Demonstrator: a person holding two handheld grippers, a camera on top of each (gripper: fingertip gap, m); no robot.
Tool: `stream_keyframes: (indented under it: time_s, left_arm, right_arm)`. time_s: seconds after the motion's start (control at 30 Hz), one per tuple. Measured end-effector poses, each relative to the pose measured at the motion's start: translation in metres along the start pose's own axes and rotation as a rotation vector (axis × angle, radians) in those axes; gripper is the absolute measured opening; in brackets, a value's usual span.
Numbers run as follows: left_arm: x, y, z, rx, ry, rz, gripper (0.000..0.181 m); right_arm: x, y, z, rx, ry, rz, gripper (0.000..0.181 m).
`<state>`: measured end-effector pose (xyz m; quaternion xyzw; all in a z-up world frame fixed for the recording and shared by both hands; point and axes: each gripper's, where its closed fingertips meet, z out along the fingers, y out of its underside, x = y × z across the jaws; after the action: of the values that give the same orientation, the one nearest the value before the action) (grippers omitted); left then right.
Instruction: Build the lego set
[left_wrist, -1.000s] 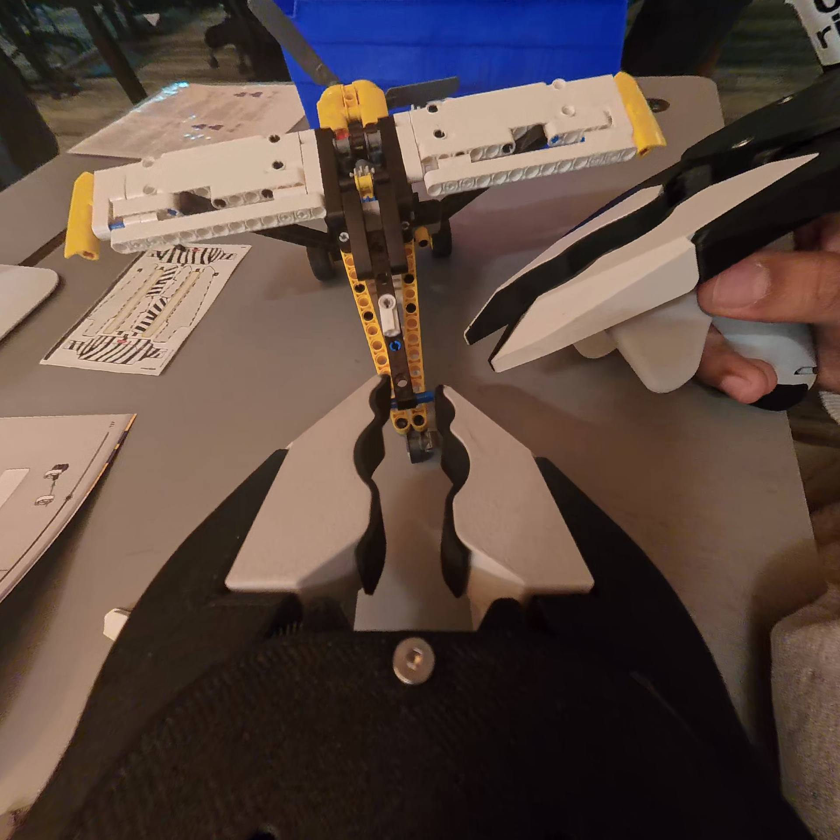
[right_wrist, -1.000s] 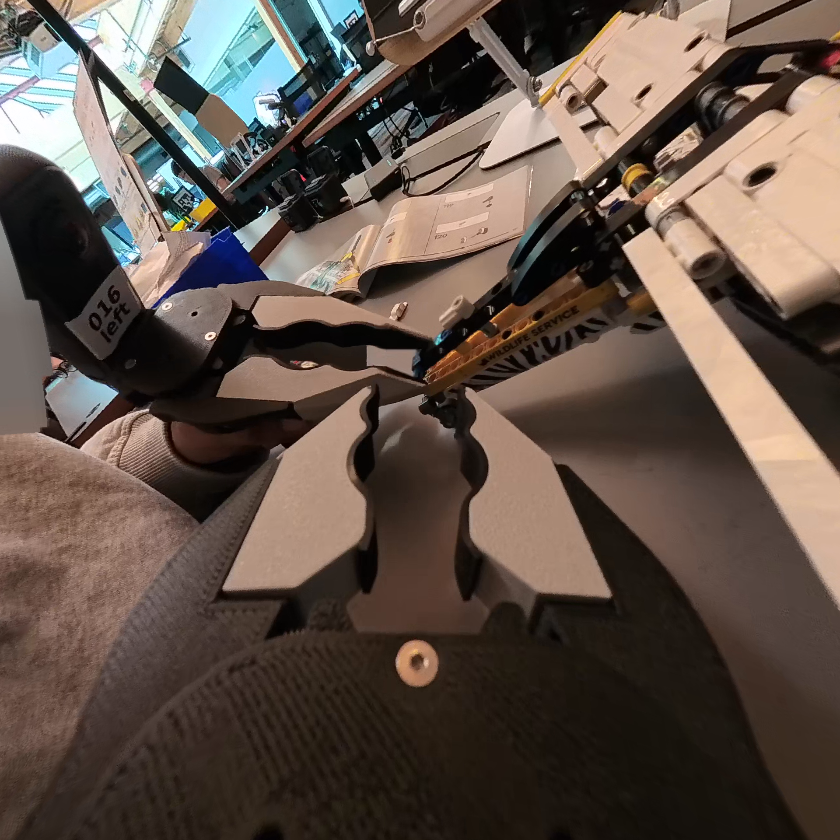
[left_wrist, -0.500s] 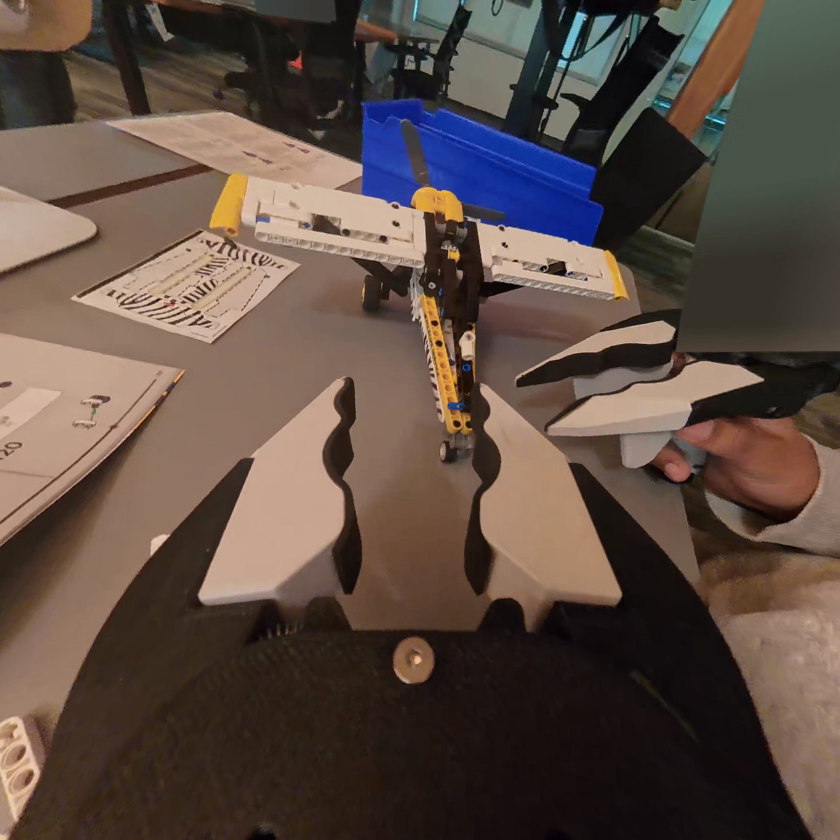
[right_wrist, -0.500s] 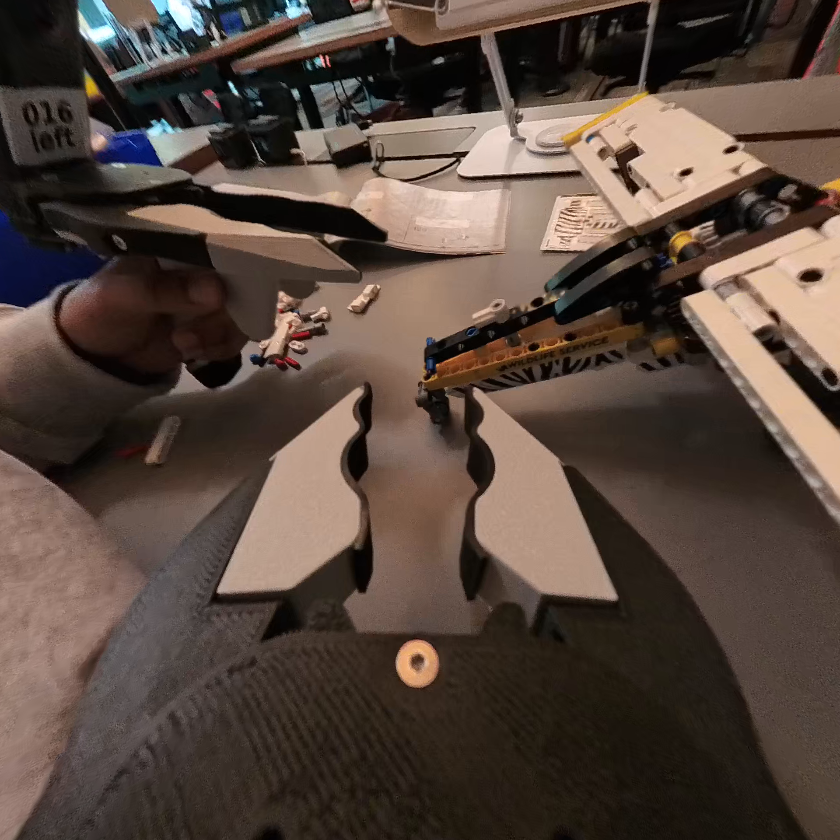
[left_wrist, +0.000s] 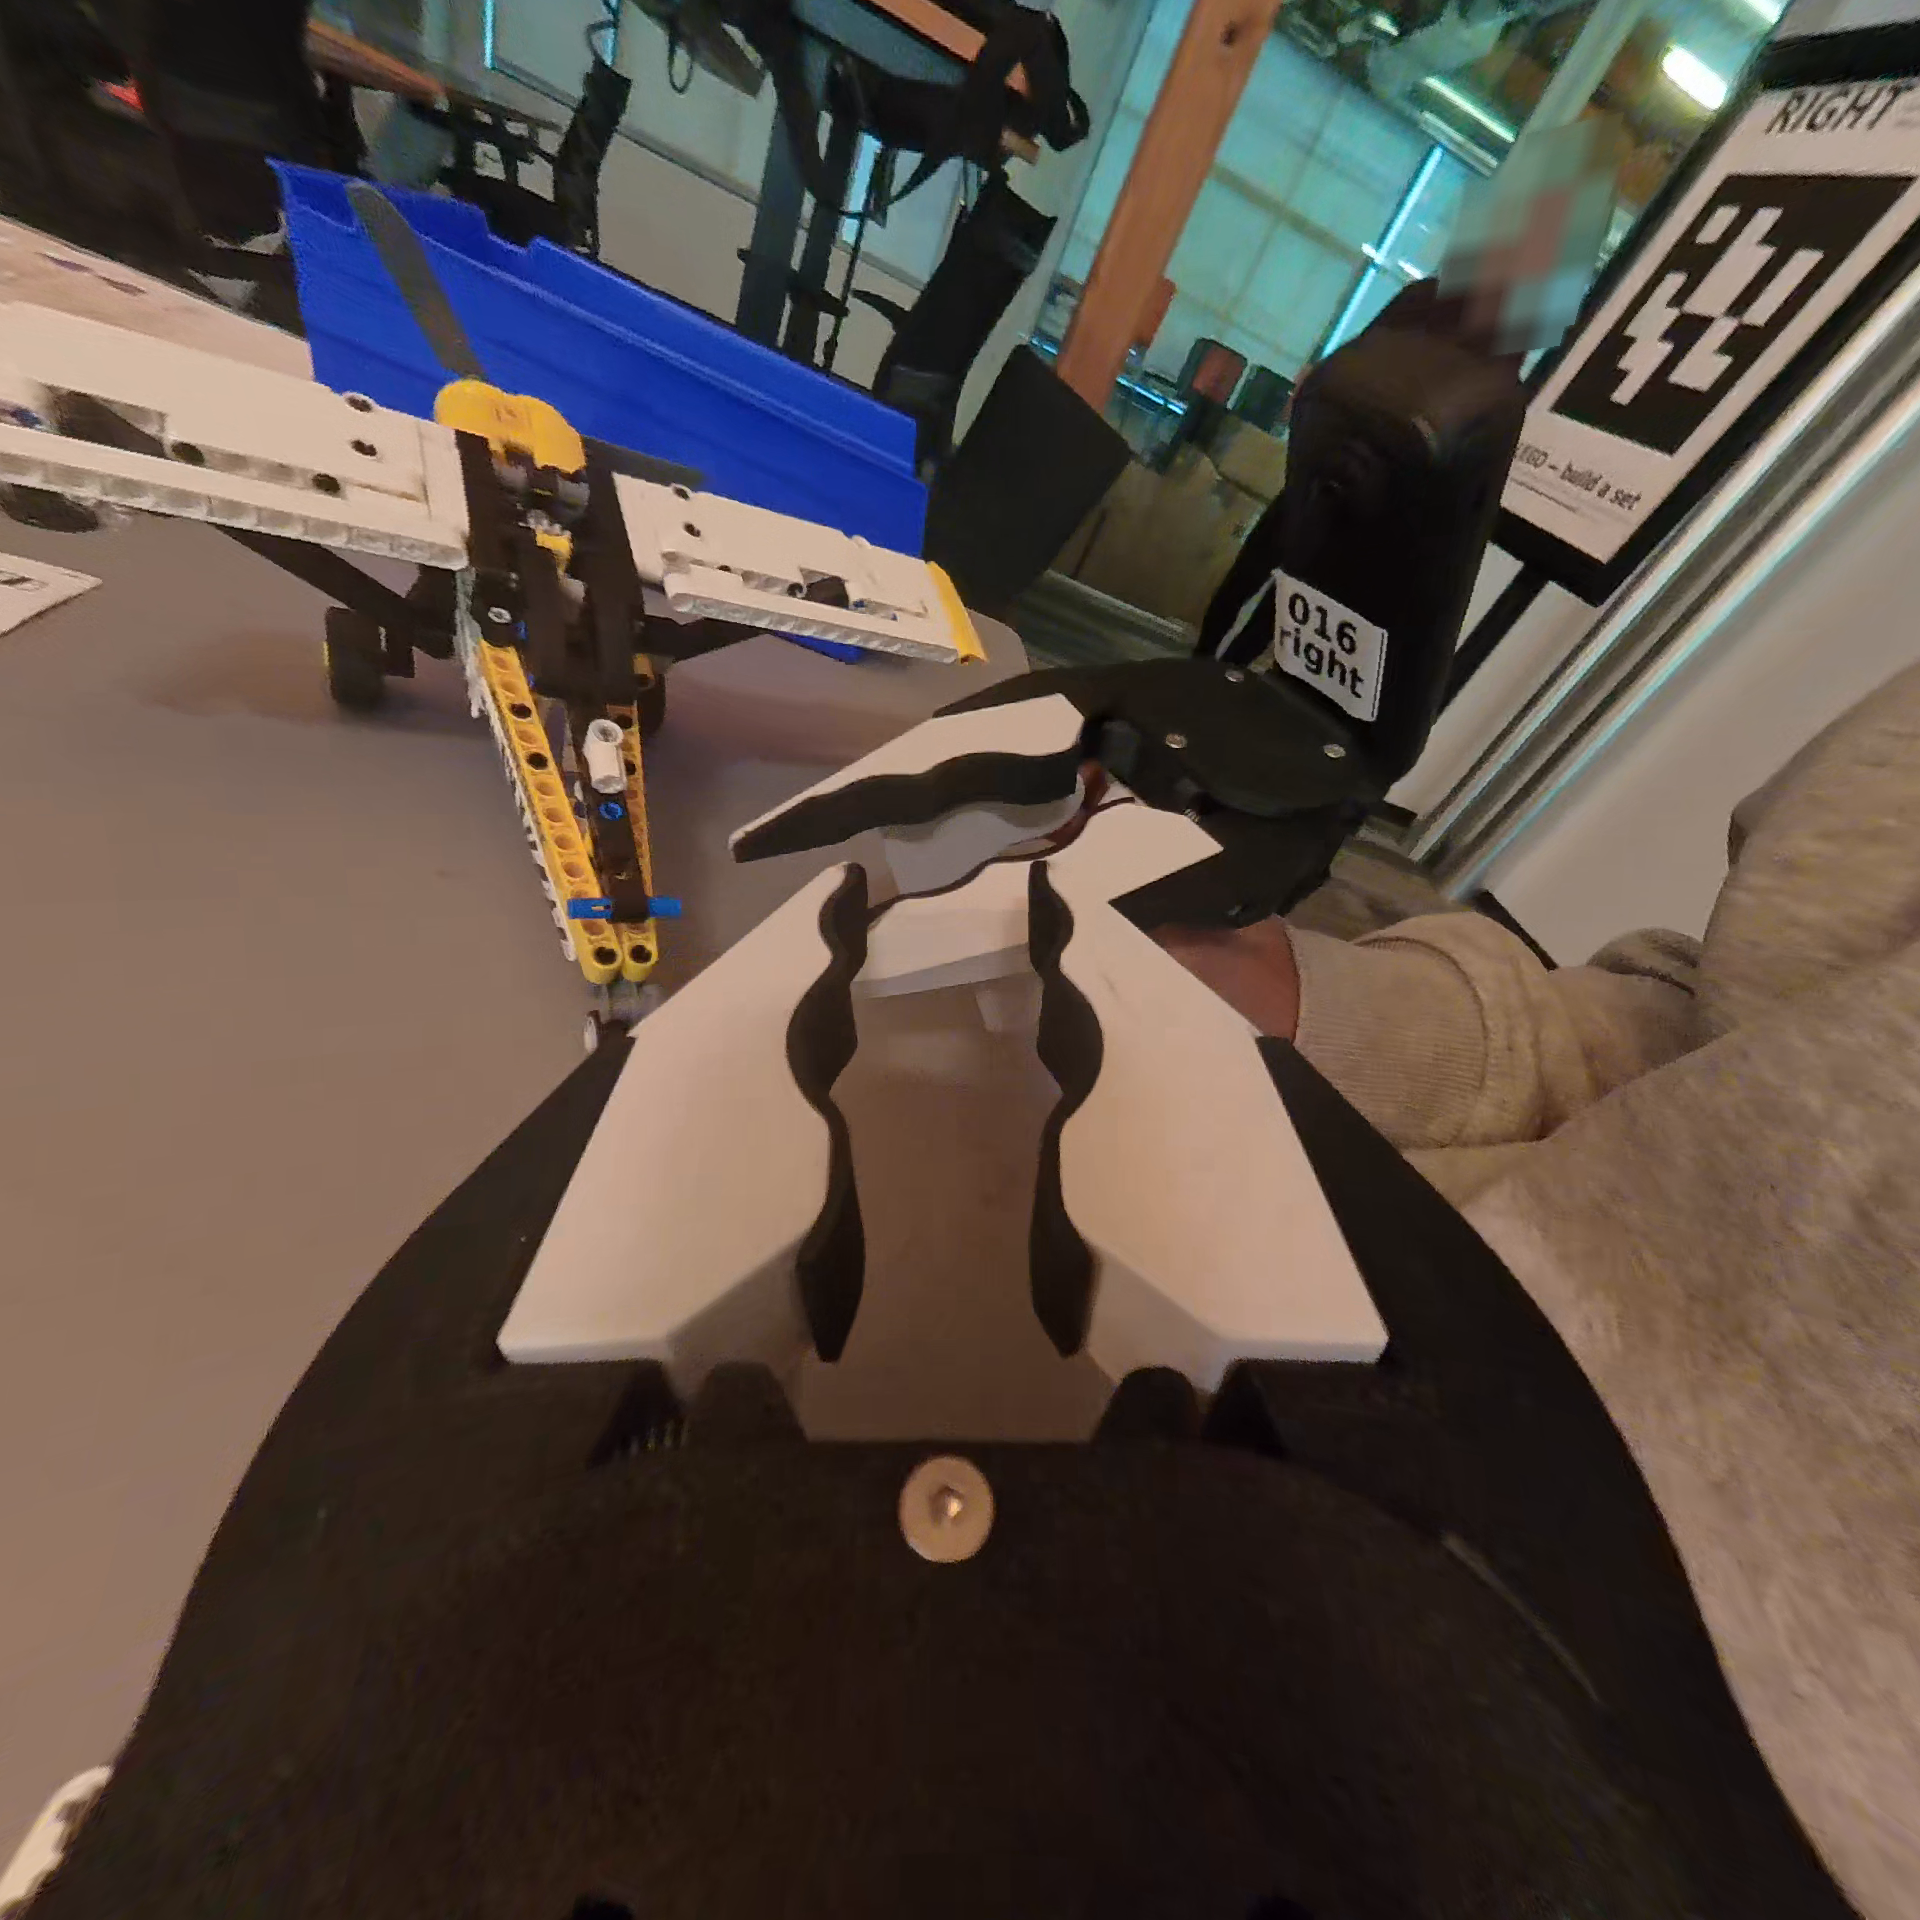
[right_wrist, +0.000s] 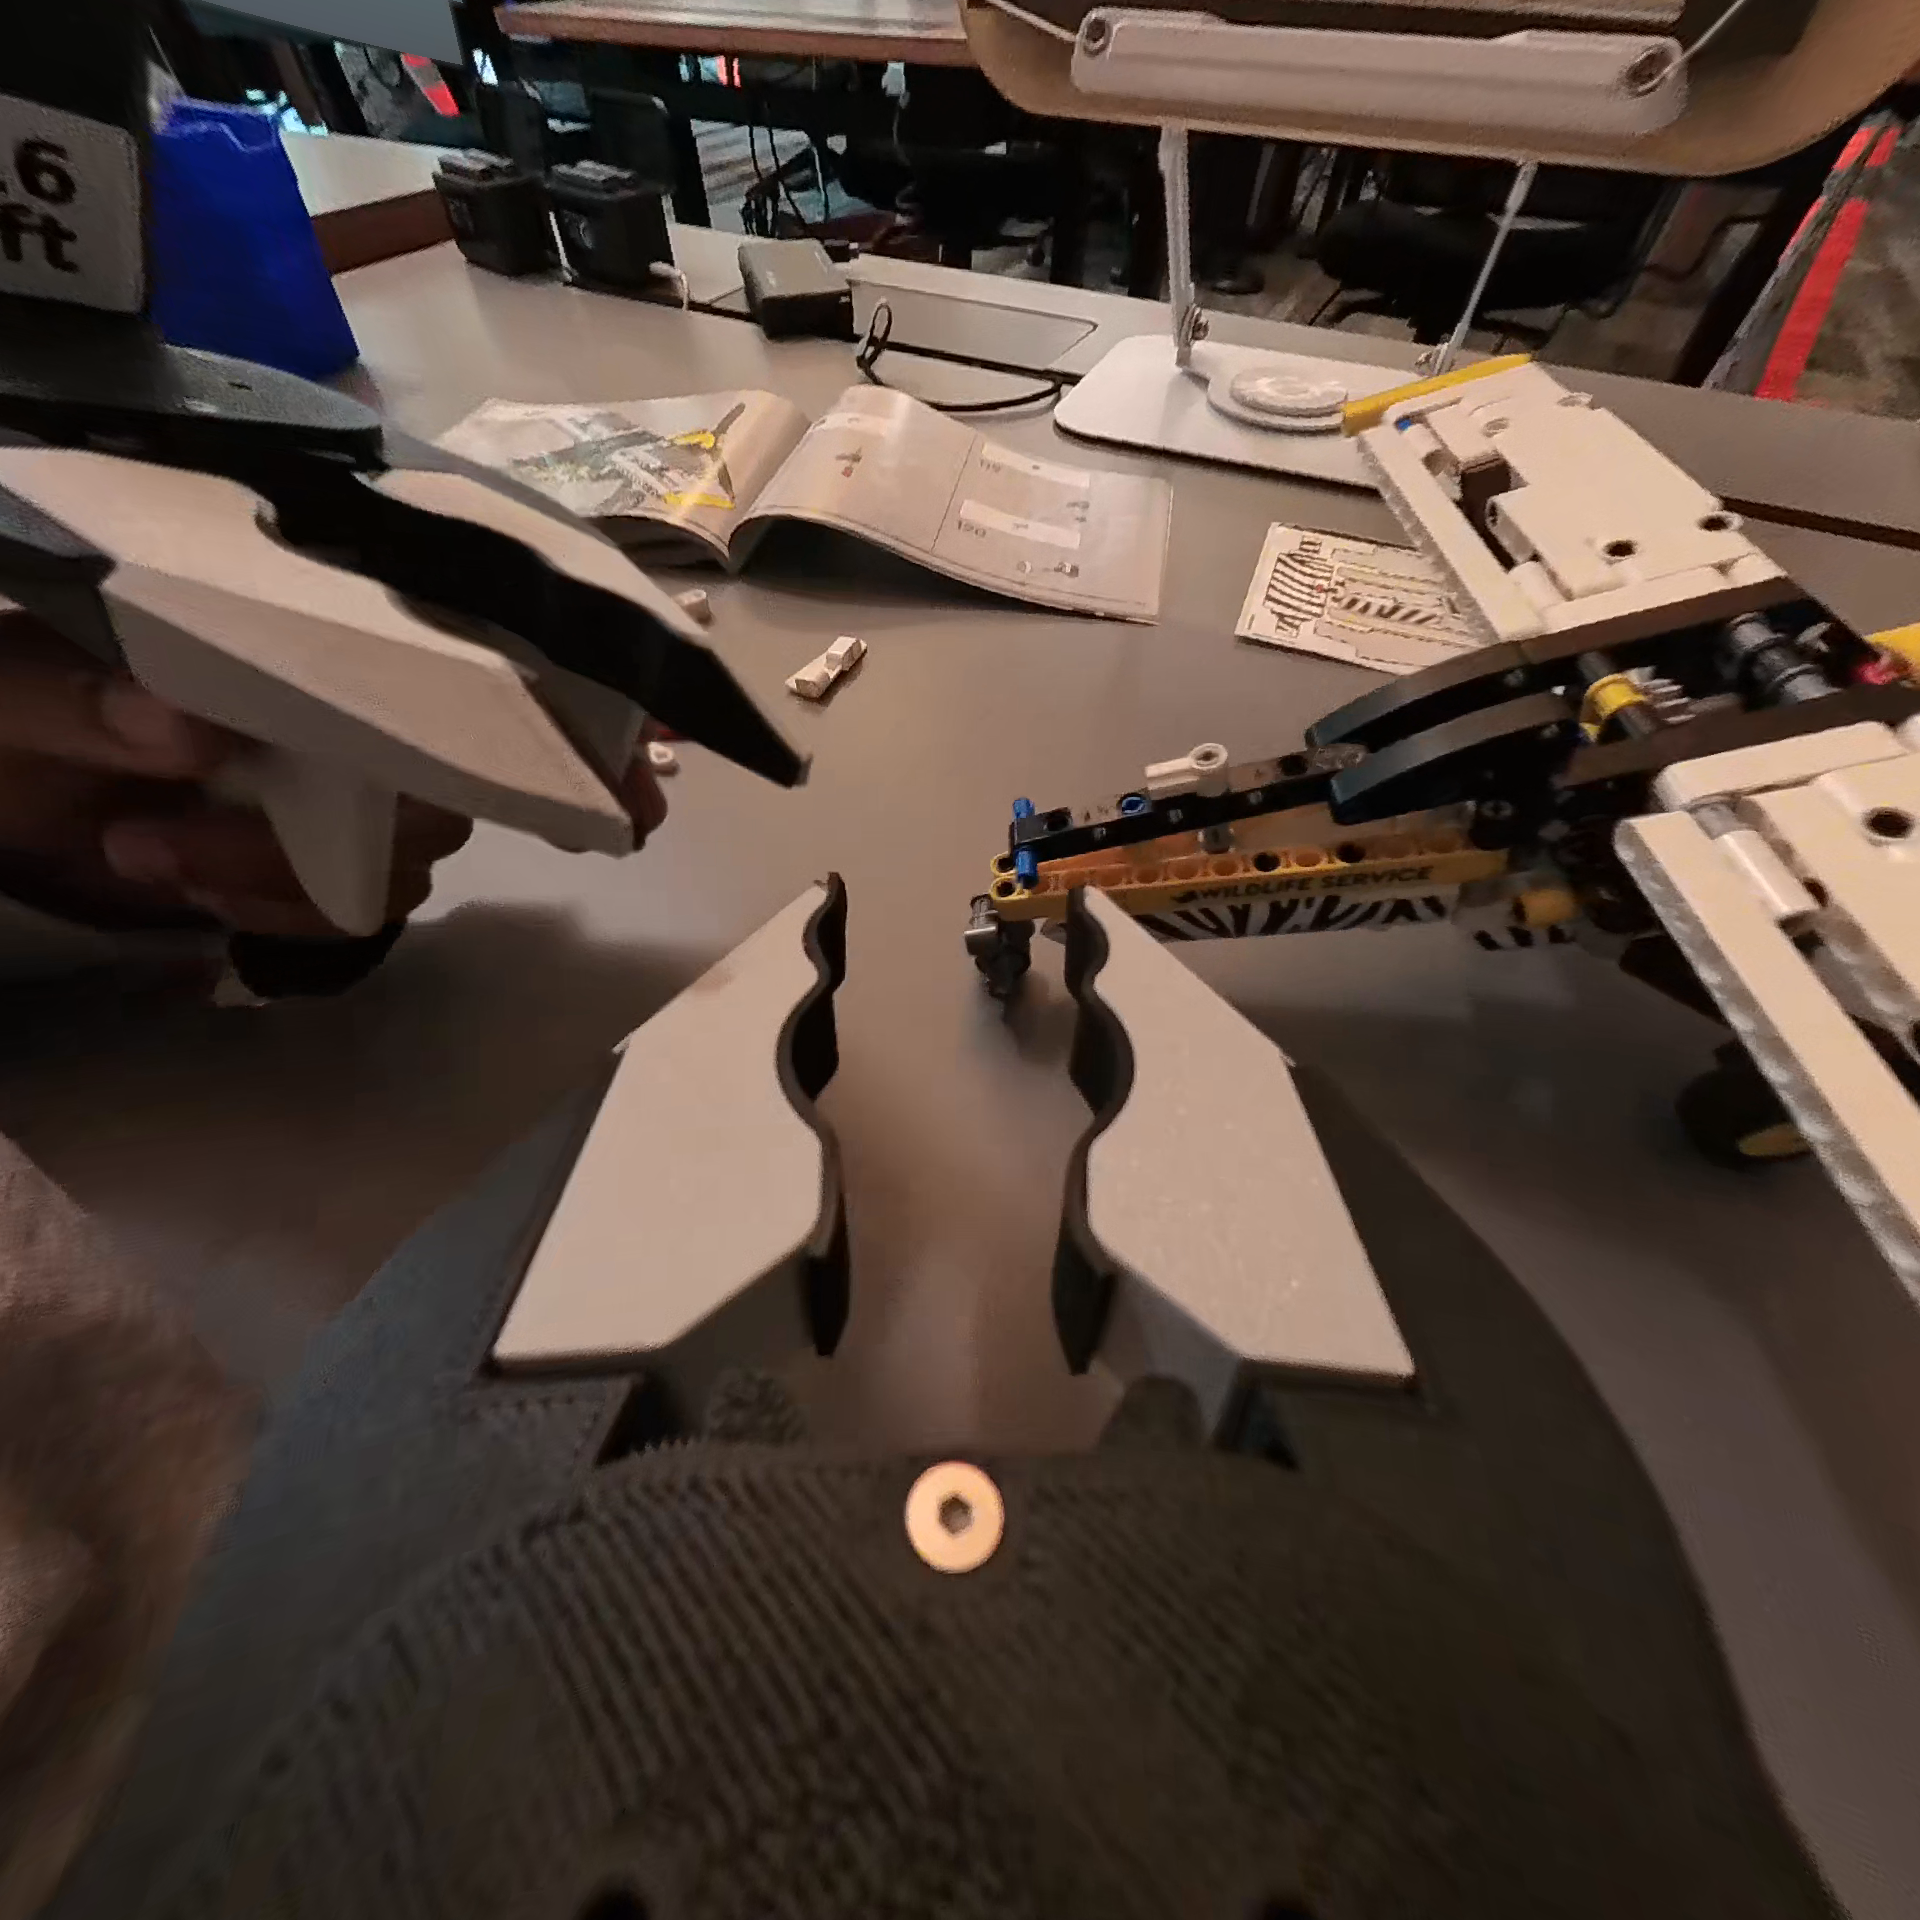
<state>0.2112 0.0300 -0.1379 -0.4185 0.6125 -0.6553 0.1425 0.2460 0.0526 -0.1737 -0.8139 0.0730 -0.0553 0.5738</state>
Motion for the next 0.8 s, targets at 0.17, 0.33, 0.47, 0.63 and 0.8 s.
stream_keyframes:
  time_s: [0.17,0.33,0.47,0.63,0.8]
  left_arm:
    - [-0.008,0.004,0.000,-0.010,-0.040,0.045,0.030]
    - [-0.010,0.002,-0.002,0.009,-0.050,0.055,0.027]
    - [-0.013,0.002,-0.002,0.012,-0.060,0.058,0.026]
    - [-0.012,-0.003,-0.005,0.044,-0.041,0.024,0.026]
    - [-0.012,-0.004,-0.006,0.057,-0.020,0.005,0.028]
  right_arm:
    - [-0.005,0.005,0.008,-0.047,-0.005,-0.059,0.031]
    - [-0.014,0.009,0.017,-0.079,-0.026,-0.167,0.026]
    - [-0.017,0.010,0.023,-0.089,-0.014,-0.247,0.023]
    - [-0.018,0.010,0.025,-0.085,-0.010,-0.280,0.021]
    - [-0.018,0.004,0.023,-0.044,-0.009,-0.287,0.020]
